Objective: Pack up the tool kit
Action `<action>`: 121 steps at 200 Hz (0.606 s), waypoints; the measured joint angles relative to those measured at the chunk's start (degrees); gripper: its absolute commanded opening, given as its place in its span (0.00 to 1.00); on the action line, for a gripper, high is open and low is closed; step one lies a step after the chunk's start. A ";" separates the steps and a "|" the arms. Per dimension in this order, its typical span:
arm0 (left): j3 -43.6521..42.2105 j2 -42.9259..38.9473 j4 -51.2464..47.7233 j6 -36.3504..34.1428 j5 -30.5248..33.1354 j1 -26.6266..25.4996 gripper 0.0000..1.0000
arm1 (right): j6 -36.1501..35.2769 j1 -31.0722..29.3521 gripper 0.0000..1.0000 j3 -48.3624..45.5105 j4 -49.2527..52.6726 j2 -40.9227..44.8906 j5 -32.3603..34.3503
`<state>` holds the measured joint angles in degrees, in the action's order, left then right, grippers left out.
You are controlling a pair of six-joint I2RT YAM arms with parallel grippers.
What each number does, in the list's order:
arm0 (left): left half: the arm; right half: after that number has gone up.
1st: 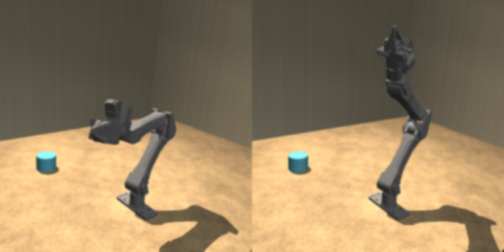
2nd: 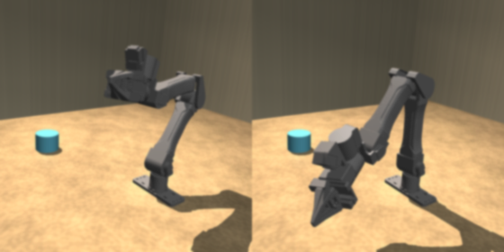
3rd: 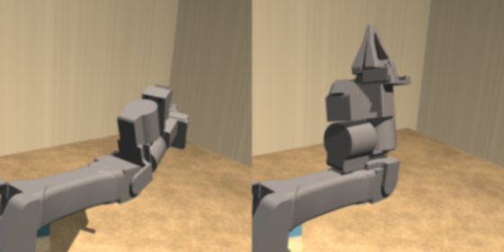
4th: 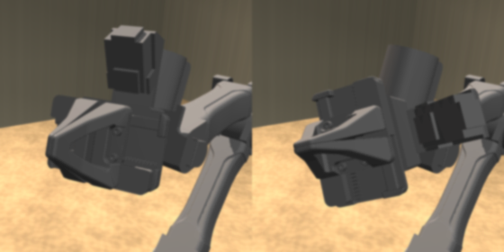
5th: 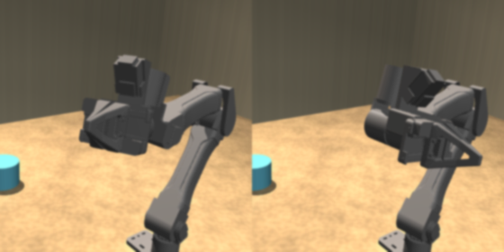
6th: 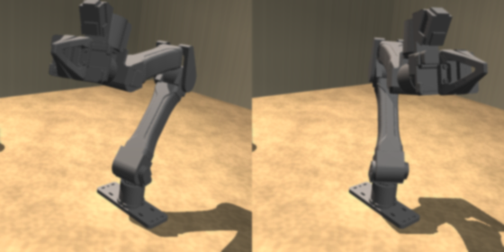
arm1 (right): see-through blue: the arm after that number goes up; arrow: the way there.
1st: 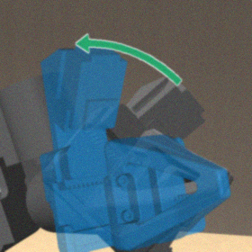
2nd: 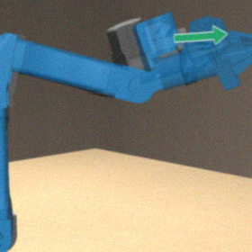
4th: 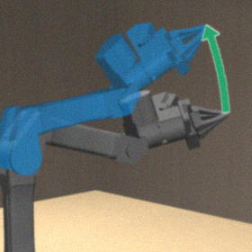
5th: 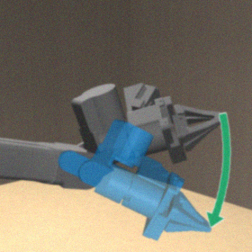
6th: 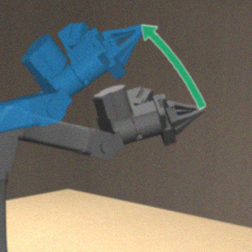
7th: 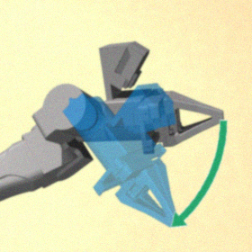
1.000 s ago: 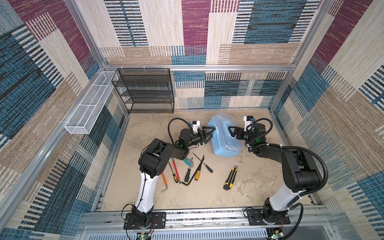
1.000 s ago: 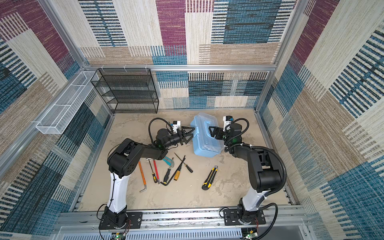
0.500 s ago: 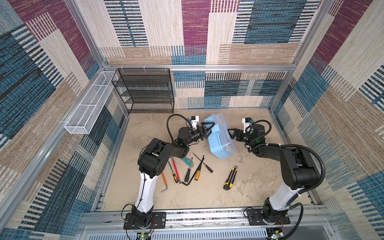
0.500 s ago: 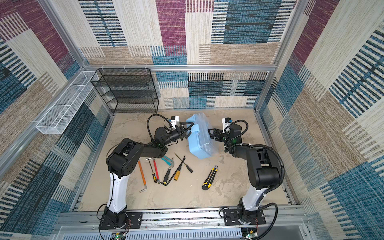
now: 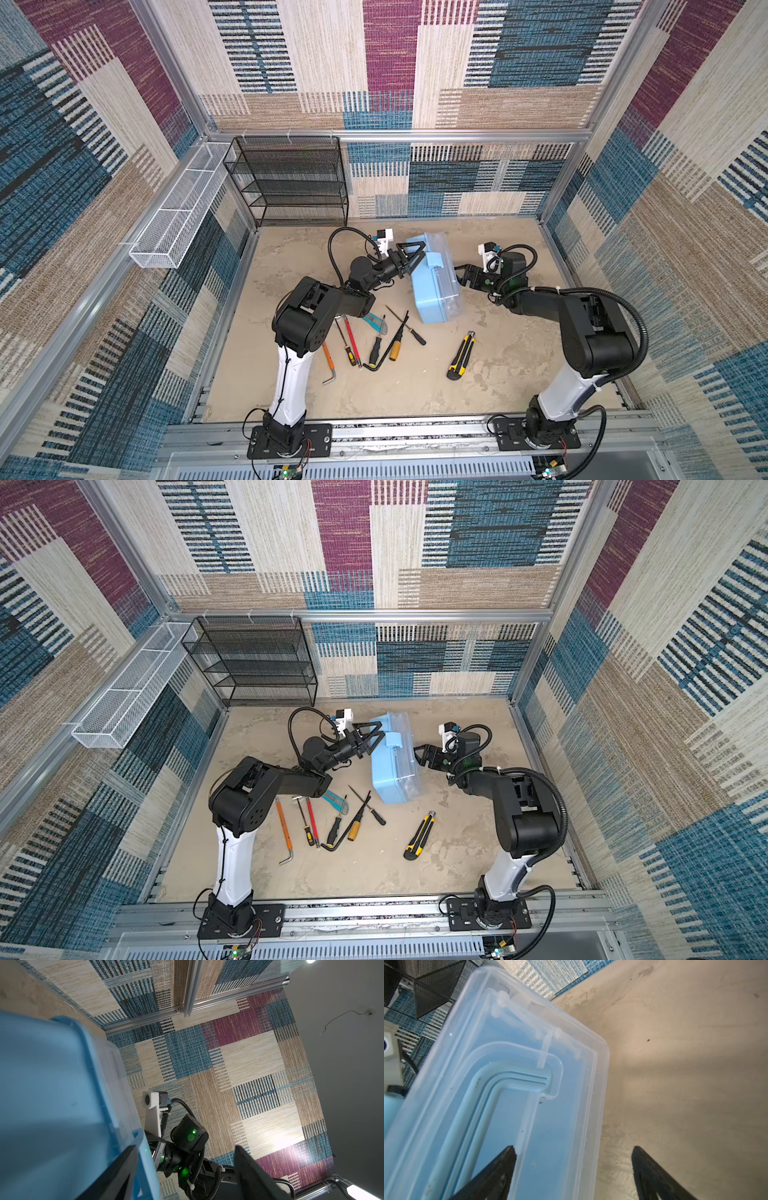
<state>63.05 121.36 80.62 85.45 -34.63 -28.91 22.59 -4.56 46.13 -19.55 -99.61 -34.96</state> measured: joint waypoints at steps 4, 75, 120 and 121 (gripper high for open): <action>-0.20 -0.39 -0.74 -0.15 -0.02 0.17 0.78 | 0.00 -0.04 0.88 0.00 0.26 0.02 -0.46; -4.20 -11.26 -15.58 -7.50 -2.08 3.26 0.82 | -0.83 -0.35 0.88 -0.98 7.13 0.87 -0.98; -5.18 -16.06 -25.46 -13.66 -3.87 6.14 0.81 | -0.83 -0.42 0.88 -1.68 7.82 2.14 -0.76; -5.18 -16.06 -25.46 -13.66 -3.87 6.14 0.81 | -0.83 -0.42 0.88 -1.68 7.82 2.14 -0.79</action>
<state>57.87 105.30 55.16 71.79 -38.50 -22.76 21.76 -4.97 44.45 -11.73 -97.47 -35.75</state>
